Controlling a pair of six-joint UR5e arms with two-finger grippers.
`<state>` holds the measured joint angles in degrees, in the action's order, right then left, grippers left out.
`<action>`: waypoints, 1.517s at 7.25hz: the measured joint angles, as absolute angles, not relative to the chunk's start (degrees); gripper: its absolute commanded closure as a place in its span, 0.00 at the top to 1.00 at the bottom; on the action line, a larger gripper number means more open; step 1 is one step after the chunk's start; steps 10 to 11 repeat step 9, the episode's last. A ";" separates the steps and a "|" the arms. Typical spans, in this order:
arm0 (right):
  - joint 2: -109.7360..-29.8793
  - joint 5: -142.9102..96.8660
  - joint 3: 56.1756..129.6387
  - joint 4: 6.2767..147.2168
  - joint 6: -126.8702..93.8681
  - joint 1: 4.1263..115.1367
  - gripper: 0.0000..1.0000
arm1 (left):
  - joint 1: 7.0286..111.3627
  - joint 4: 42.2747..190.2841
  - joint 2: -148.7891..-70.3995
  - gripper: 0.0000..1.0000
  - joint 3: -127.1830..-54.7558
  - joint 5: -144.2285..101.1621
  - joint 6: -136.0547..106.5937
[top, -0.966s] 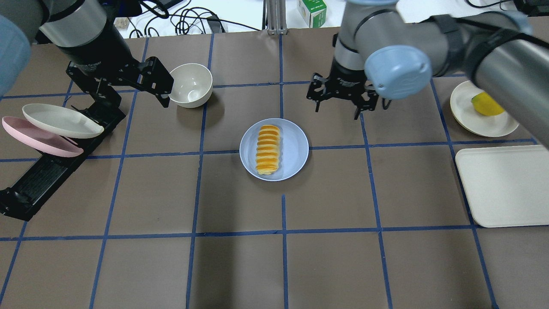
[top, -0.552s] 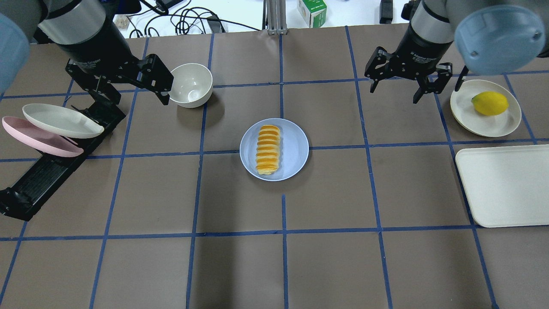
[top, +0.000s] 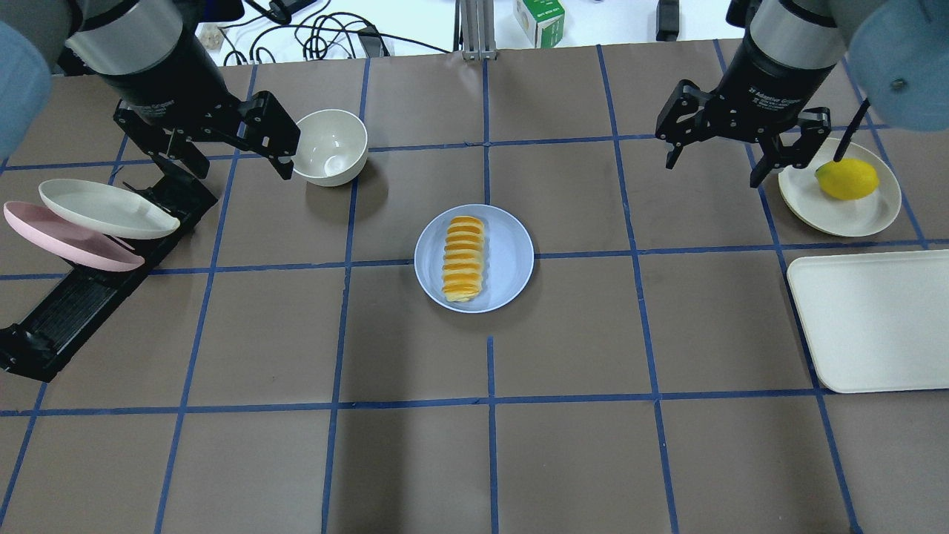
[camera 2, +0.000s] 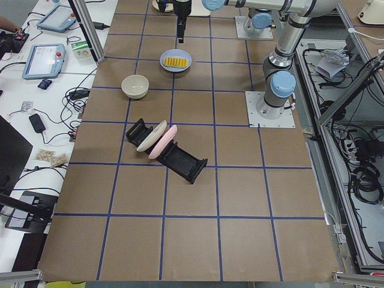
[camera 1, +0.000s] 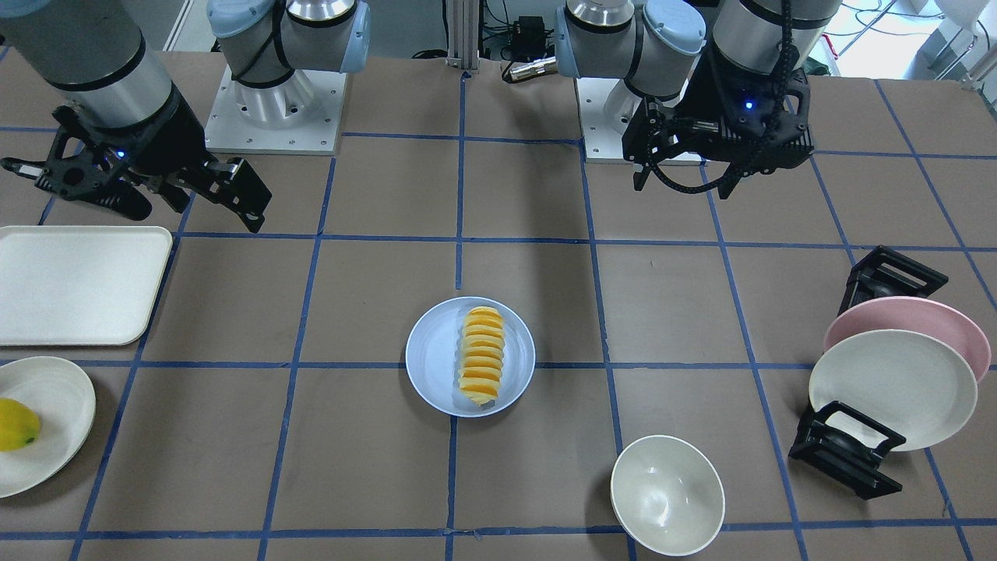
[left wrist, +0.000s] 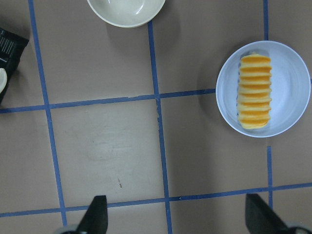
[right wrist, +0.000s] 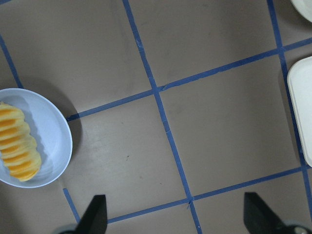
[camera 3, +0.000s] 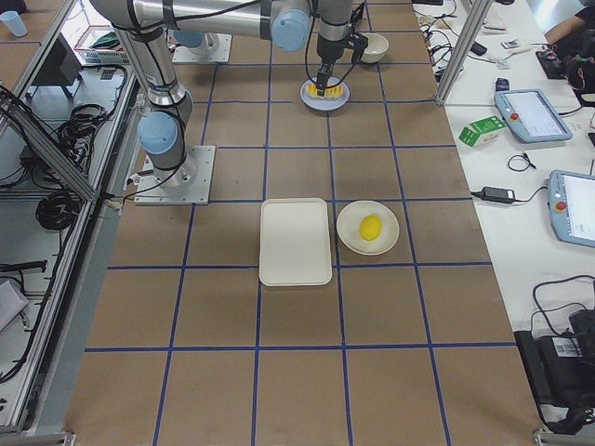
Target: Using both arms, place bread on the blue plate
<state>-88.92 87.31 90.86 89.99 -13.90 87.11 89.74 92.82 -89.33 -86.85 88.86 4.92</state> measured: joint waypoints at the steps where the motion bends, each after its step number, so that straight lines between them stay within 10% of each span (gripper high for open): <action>1: -89.52 87.38 90.97 89.89 -13.89 88.06 1.00 | 89.74 92.81 -89.31 1.00 -86.90 88.86 4.92; 11: -90.33 89.45 90.96 90.00 -11.15 89.21 1.00 | 89.74 92.85 -89.24 1.00 -87.35 88.88 4.92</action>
